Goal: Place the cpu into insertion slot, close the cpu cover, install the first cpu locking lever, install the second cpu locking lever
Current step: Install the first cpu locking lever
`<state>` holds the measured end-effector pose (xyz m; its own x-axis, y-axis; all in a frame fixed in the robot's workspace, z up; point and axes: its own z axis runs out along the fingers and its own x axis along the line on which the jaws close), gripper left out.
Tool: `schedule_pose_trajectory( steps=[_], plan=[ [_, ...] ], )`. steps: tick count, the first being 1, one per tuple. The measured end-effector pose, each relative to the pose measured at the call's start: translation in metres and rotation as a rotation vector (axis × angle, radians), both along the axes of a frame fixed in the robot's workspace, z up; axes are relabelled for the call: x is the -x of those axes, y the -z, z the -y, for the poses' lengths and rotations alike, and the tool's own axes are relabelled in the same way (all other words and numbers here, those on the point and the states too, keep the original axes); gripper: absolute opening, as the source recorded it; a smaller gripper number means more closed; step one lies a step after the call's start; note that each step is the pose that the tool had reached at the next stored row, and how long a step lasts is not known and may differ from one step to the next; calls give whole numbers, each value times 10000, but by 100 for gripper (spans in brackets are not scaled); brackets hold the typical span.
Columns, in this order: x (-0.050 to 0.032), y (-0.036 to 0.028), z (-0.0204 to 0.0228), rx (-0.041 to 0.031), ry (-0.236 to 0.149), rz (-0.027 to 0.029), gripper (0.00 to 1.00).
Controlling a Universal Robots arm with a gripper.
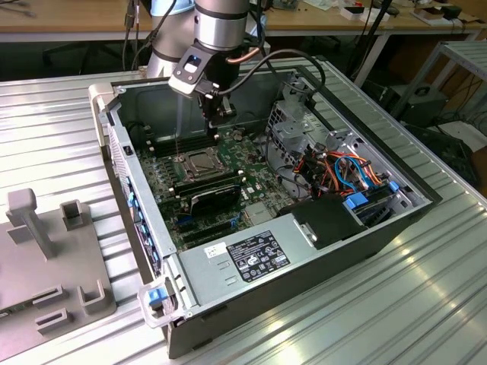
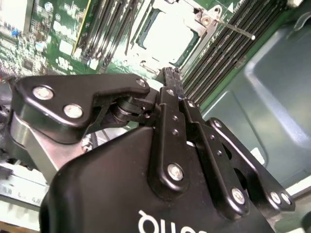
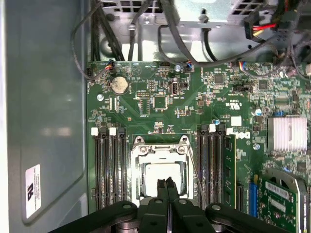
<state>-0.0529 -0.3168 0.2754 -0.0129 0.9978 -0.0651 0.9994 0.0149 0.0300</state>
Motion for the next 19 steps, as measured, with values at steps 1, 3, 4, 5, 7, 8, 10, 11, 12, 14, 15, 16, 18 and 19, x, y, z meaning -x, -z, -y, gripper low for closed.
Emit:
schedule_pose_trajectory(
  steps=[1, 3, 4, 5, 7, 8, 10, 11, 12, 14, 15, 16, 18, 19],
  plan=[
    [0, 0, 0, 0, -234, 1, 11],
    [0, 0, 0, 0, -637, 0, 11],
    [0, 1, 0, 0, -834, 0, 11],
    [0, 1, 0, 0, -1149, 1, 11],
    [0, 4, 0, 0, -1727, 1, 11],
    [0, 5, 0, 0, -1913, 1, 11],
    [0, 5, -1, 0, -2323, 1, 11],
    [0, 5, -1, 0, -2471, 0, 11],
    [0, 6, -1, -1, -2680, 0, 11],
    [1, 8, -1, -12, -3156, 2, 11],
    [1, 9, -1, -13, -3353, 1, 11],
    [0, 9, -1, -13, -3632, 2, 11],
    [0, 10, -1, -16, -3945, 3, 11],
    [1, 11, -1, -27, -4164, 5, 11]
  ],
)
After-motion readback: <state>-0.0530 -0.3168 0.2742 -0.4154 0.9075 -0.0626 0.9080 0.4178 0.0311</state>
